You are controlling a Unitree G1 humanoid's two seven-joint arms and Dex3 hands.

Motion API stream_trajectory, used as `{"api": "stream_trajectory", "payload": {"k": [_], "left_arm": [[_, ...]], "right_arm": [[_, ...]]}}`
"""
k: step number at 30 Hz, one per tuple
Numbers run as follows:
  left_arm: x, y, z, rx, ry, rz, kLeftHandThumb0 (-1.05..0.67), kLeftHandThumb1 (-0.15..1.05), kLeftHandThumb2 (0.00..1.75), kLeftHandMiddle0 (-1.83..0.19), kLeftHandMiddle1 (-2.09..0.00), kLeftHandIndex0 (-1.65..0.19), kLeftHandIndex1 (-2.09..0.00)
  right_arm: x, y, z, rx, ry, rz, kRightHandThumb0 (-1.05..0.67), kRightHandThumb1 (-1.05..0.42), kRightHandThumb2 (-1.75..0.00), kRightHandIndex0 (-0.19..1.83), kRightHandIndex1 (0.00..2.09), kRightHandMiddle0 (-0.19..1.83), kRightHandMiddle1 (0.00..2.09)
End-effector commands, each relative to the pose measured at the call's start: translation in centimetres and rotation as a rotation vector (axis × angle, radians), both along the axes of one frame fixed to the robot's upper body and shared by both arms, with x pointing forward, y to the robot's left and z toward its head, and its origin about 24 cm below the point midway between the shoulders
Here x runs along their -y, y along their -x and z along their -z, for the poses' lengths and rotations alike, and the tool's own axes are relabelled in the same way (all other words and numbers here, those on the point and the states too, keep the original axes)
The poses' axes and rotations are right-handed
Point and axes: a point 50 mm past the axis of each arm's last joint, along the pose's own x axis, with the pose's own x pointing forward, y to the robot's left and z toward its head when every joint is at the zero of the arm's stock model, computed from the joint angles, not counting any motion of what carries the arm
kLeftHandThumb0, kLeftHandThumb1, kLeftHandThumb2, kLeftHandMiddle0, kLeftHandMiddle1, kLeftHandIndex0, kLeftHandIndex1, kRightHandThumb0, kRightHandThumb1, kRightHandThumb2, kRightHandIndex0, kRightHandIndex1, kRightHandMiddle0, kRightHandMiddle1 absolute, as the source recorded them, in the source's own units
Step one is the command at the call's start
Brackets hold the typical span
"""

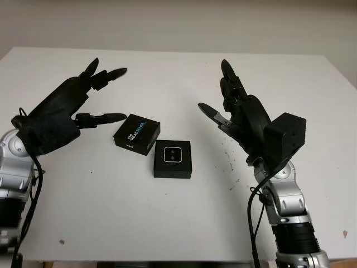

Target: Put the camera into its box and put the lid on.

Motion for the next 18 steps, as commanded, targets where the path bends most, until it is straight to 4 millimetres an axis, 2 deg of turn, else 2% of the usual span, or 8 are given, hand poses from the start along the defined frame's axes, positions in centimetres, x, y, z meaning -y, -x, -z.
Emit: {"api": "stream_trajectory", "payload": {"k": [1, 4, 7, 12, 18], "left_arm": [[0.4, -0.5, -0.4, -0.008, -0.1, 0.025, -0.75, 0.89, 0.05, -0.03, -0.01, -0.05, -0.04], [1.0, -1.0, 0.3, -0.021, -0.182, 0.068, -0.75, 0.88, 0.04, 0.08, -0.02, 0.11, -0.01], [1.4, -1.4, 1.0, -0.012, -0.234, 0.103, -0.71, 0.84, 0.04, 0.13, -0.03, 0.17, -0.01], [1.8, -1.7, 2.4, 0.01, -0.302, 0.156, -0.65, 0.81, 0.04, 0.18, -0.03, 0.19, 0.0], [2.6, -2.1, 3.2, 0.032, -0.329, 0.189, -0.62, 0.8, 0.05, 0.19, -0.02, 0.19, 0.0]], "right_arm": [[0.3, -0.4, -0.7, -0.002, -0.065, -0.007, -0.66, -1.05, -0.18, -0.09, 0.07, -0.06, 0.1], [0.6, -0.6, -0.6, -0.032, -0.118, -0.004, -0.67, -1.05, -0.28, -0.11, 0.05, -0.1, 0.08], [0.7, -0.7, -0.5, -0.048, -0.141, 0.012, -0.65, -1.05, -0.28, -0.11, 0.06, -0.1, 0.08], [0.8, -0.7, -0.3, -0.058, -0.15, 0.02, -0.62, -1.05, -0.27, -0.1, 0.06, -0.1, 0.08], [0.7, -0.7, 0.1, -0.069, -0.118, 0.025, -0.61, -1.05, -0.28, -0.1, 0.06, -0.08, 0.09]]}}
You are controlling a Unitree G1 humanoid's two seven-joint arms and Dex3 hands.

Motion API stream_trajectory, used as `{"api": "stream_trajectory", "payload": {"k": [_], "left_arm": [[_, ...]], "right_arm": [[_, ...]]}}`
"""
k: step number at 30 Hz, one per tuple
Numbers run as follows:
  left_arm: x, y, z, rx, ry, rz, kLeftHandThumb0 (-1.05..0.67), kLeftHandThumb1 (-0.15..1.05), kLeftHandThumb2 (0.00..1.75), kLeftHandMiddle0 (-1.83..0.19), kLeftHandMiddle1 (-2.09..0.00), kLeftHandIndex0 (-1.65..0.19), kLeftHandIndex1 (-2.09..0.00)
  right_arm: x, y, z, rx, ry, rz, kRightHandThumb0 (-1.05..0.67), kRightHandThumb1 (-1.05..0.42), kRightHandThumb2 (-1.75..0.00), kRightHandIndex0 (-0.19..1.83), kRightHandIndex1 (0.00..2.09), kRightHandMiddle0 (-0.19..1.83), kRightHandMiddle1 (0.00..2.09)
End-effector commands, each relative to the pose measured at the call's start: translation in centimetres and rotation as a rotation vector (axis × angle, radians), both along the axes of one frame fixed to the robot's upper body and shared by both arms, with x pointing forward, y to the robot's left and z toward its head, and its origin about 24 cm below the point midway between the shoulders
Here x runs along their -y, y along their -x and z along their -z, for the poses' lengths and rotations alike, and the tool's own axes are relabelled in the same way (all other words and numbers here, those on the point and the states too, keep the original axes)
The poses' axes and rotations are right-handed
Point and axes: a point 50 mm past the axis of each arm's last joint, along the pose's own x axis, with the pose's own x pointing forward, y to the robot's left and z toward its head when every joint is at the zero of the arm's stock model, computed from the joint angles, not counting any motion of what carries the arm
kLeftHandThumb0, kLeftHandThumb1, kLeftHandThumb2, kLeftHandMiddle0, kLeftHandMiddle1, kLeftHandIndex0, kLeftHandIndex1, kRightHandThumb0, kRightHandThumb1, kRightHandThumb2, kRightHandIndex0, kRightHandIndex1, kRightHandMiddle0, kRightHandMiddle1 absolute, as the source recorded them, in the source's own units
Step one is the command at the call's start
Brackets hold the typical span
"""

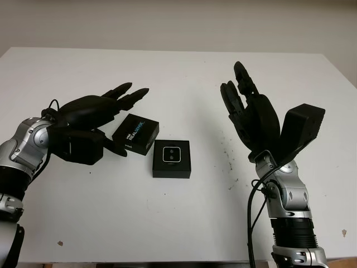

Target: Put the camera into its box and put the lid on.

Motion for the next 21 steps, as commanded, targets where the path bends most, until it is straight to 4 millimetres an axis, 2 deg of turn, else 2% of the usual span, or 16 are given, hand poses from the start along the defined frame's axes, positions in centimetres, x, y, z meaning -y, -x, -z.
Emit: {"api": "stream_trajectory", "payload": {"k": [1, 9, 21], "left_arm": [[0.7, -0.5, -0.5, 0.026, -0.004, 0.017, -0.62, 0.8, 0.05, 0.19, -0.03, 0.19, 0.0], [1.1, -1.4, 0.6, 0.006, -0.073, 0.003, -0.52, 0.8, 0.05, 0.15, -0.06, 0.19, -0.02], [1.6, -2.5, 1.5, -0.032, -0.033, -0.031, -0.47, 0.79, 0.05, 0.02, -0.08, 0.08, -0.07]], "right_arm": [[0.0, -0.1, 0.0, -0.001, 0.024, 0.004, -0.61, -1.05, -0.28, -0.09, 0.06, -0.07, 0.09], [0.0, 0.1, 0.1, -0.007, 0.046, 0.01, -0.59, -1.05, -0.27, -0.09, 0.06, -0.06, 0.09], [0.1, 0.3, 0.5, 0.001, 0.111, 0.044, -0.56, -1.05, -0.27, -0.05, 0.07, 0.0, 0.1]]}}
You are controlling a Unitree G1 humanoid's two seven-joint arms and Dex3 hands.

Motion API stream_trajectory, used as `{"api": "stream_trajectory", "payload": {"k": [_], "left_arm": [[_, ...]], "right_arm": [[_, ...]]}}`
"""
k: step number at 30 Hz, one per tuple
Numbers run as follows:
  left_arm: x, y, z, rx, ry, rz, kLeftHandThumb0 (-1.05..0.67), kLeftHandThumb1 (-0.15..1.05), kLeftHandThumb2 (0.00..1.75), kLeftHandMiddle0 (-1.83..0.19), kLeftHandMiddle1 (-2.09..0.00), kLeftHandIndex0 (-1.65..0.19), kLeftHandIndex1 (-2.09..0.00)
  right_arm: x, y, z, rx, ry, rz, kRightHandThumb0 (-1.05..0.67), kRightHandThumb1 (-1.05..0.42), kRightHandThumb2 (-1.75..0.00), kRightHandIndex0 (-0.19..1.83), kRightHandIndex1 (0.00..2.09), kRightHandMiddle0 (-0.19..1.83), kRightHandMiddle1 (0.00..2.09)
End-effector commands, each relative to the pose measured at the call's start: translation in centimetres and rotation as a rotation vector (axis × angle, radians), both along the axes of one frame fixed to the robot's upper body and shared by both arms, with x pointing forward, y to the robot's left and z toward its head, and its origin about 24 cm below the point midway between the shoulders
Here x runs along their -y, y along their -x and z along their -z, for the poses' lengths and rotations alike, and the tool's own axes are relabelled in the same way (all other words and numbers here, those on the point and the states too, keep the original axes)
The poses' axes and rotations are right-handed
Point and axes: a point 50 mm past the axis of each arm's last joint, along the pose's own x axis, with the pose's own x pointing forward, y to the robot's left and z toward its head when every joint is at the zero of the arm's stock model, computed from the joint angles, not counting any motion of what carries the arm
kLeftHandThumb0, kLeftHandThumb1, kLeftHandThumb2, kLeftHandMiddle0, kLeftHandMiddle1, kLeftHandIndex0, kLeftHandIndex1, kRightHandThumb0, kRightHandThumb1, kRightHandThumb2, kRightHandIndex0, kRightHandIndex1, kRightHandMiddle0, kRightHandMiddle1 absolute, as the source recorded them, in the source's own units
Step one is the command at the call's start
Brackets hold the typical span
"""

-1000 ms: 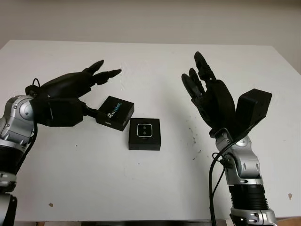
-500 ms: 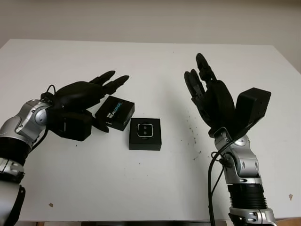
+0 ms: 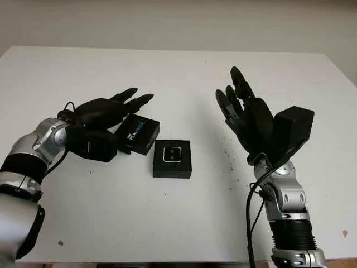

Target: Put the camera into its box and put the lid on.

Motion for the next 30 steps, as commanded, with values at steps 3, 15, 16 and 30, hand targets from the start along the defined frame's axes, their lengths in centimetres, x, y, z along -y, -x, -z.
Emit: {"api": "stream_trajectory", "payload": {"k": [3, 15, 16, 30], "left_arm": [[0.6, -0.4, -0.2, -0.005, -0.006, 0.006, -0.43, 0.78, 0.05, -0.01, -0.08, 0.05, -0.08], [1.1, -0.2, 0.6, -0.105, 0.012, 0.033, -0.38, 0.82, 0.06, -0.2, -0.09, -0.14, -0.13], [1.1, -0.2, 0.7, -0.116, 0.016, 0.036, -0.38, 0.82, 0.06, -0.21, -0.09, -0.15, -0.13], [1.6, 0.7, 3.1, -0.334, 0.106, 0.032, -0.21, 0.94, 0.06, -0.41, -0.82, -0.34, -0.61]], "right_arm": [[0.2, 0.1, 0.0, 0.019, 0.015, 0.002, -0.55, -1.05, -0.27, -0.05, 0.07, 0.01, 0.1], [0.4, 0.1, 0.2, 0.029, 0.056, 0.037, -0.61, -1.05, -0.25, -0.02, 0.08, 0.03, 0.09], [0.4, 0.1, 0.2, 0.029, 0.056, 0.039, -0.61, -1.05, -0.25, -0.01, 0.08, 0.03, 0.09], [0.4, 0.2, 0.5, 0.02, 0.051, 0.052, -0.6, -1.05, -0.24, 0.0, 0.07, 0.04, 0.08]]}}
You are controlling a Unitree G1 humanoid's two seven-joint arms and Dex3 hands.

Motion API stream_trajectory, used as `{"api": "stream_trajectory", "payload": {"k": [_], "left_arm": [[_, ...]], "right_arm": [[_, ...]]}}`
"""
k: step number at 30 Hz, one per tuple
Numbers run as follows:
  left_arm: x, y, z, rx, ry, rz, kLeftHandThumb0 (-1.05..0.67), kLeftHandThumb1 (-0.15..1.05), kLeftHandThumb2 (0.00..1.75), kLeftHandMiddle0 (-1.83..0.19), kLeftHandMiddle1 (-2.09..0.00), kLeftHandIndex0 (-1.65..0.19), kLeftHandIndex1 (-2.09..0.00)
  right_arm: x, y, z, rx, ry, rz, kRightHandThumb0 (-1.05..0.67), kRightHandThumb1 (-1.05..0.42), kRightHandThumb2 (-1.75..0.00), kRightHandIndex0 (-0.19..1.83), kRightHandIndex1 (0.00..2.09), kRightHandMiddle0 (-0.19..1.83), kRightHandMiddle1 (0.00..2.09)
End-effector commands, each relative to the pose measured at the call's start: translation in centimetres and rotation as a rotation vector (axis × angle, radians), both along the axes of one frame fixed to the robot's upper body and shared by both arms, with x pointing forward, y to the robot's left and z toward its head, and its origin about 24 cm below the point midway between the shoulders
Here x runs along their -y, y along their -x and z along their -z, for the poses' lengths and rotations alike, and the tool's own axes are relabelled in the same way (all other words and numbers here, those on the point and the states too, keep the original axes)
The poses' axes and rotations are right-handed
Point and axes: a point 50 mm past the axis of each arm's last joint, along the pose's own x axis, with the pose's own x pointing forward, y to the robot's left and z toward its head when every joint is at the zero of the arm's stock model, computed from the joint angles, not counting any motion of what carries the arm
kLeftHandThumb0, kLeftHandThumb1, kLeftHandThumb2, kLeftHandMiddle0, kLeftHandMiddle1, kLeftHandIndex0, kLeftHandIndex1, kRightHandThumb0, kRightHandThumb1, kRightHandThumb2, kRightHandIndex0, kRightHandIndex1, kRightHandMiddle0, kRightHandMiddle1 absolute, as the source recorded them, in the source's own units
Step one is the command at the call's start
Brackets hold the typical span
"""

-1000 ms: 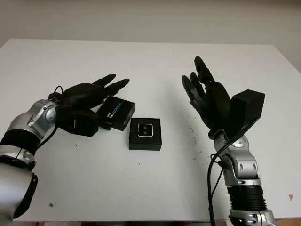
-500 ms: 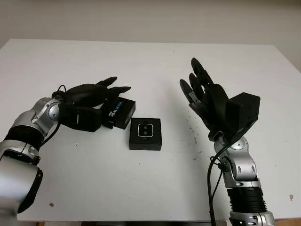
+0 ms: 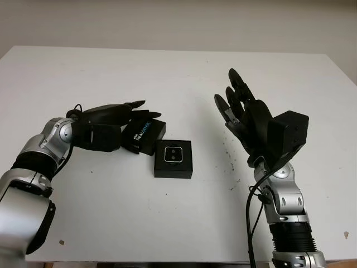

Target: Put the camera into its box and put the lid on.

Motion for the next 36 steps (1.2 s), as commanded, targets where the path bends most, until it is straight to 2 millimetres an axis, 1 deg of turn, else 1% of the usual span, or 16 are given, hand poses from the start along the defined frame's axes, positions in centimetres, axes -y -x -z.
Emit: {"api": "stream_trajectory", "payload": {"k": [1, 2, 4, 7, 8, 12, 17, 23, 25, 27, 31, 33, 34, 36], "left_arm": [[0.6, 0.8, 2.2, -0.084, -0.018, 0.03, -0.19, 0.97, 0.06, -0.44, -0.88, -0.35, -0.71], [0.6, 0.8, 2.3, -0.089, -0.02, 0.032, -0.18, 0.99, 0.06, -0.45, -0.94, -0.34, -0.79], [0.6, 0.9, 2.5, -0.092, -0.027, 0.035, -0.17, 1.01, 0.06, -0.46, -1.14, -0.36, -0.97], [0.6, 0.9, 2.6, -0.091, -0.042, 0.026, -0.18, 1.02, 0.05, -0.48, -1.32, -0.36, -1.12], [0.6, 0.9, 2.5, -0.09, -0.049, 0.02, -0.22, 1.02, 0.05, -0.48, -1.4, -0.34, -1.17], [0.4, 0.8, 2.2, -0.082, -0.062, -0.013, -0.23, 1.02, 0.05, -0.46, -1.51, -0.31, -1.21], [-0.3, 0.5, 1.3, -0.057, -0.01, -0.091, -0.2, 1.01, 0.05, -0.48, -1.48, -0.31, -1.21], [-1.4, 0.1, 0.2, 0.003, 0.136, -0.209, -0.16, 0.99, 0.05, -0.46, -1.52, -0.34, -1.23], [-1.8, -0.2, -0.5, 0.037, 0.174, -0.261, -0.19, 0.99, 0.05, -0.44, -1.59, -0.32, -1.26], [-2.3, -0.5, -1.4, 0.078, 0.213, -0.311, -0.19, 0.98, 0.05, -0.44, -1.61, -0.31, -1.27], [-2.8, -1.0, -3.9, 0.149, 0.263, -0.422, -0.16, 0.96, 0.05, -0.44, -1.52, -0.31, -1.22], [-3.0, -1.0, -5.0, 0.149, 0.318, -0.456, -0.13, 0.96, 0.05, -0.42, -1.51, -0.31, -1.22], [-3.1, -1.0, -5.5, 0.148, 0.332, -0.466, -0.13, 0.96, 0.05, -0.43, -1.55, -0.32, -1.24], [-3.1, -0.8, -6.3, 0.143, 0.337, -0.482, -0.14, 0.95, 0.05, -0.46, -1.58, -0.33, -1.26]], "right_arm": [[0.2, 0.1, 0.0, 0.005, 0.0, 0.008, -0.59, -1.05, -0.24, 0.0, 0.07, 0.03, 0.08], [0.2, 0.1, 0.1, 0.004, 0.003, 0.008, -0.59, -1.05, -0.24, 0.0, 0.07, 0.04, 0.08], [0.3, 0.1, 0.1, 0.003, 0.005, 0.008, -0.58, -1.05, -0.24, 0.0, 0.07, 0.03, 0.07], [0.3, 0.2, 0.2, 0.004, 0.015, 0.007, -0.58, -1.05, -0.24, 0.0, 0.07, 0.04, 0.07], [0.3, 0.2, 0.2, 0.004, 0.018, 0.007, -0.57, -1.05, -0.24, 0.01, 0.07, 0.04, 0.08], [0.3, 0.2, 0.3, 0.007, 0.033, 0.002, -0.56, -1.05, -0.25, 0.01, 0.07, 0.05, 0.08], [0.2, 0.2, 0.4, 0.003, 0.034, -0.008, -0.55, -1.05, -0.25, 0.01, 0.07, 0.05, 0.07], [0.1, 0.2, 0.6, -0.004, 0.047, -0.001, -0.57, -1.05, -0.24, 0.03, 0.07, 0.06, 0.07], [0.0, 0.3, 0.7, -0.01, 0.041, 0.001, -0.57, -1.05, -0.24, 0.04, 0.08, 0.07, 0.08], [-0.1, 0.3, 0.8, -0.017, 0.036, 0.003, -0.58, -1.05, -0.23, 0.05, 0.08, 0.08, 0.08], [-0.3, 0.4, 1.0, -0.032, 0.022, 0.006, -0.58, -1.05, -0.22, 0.06, 0.08, 0.09, 0.08], [-0.4, 0.4, 1.0, -0.03, 0.024, 0.003, -0.57, -1.05, -0.22, 0.06, 0.08, 0.09, 0.08], [-0.5, 0.4, 1.0, -0.029, 0.023, 0.001, -0.57, -1.05, -0.22, 0.06, 0.08, 0.09, 0.08], [-0.5, 0.4, 1.0, -0.027, 0.023, 0.0, -0.56, -1.05, -0.22, 0.06, 0.08, 0.09, 0.08]]}}
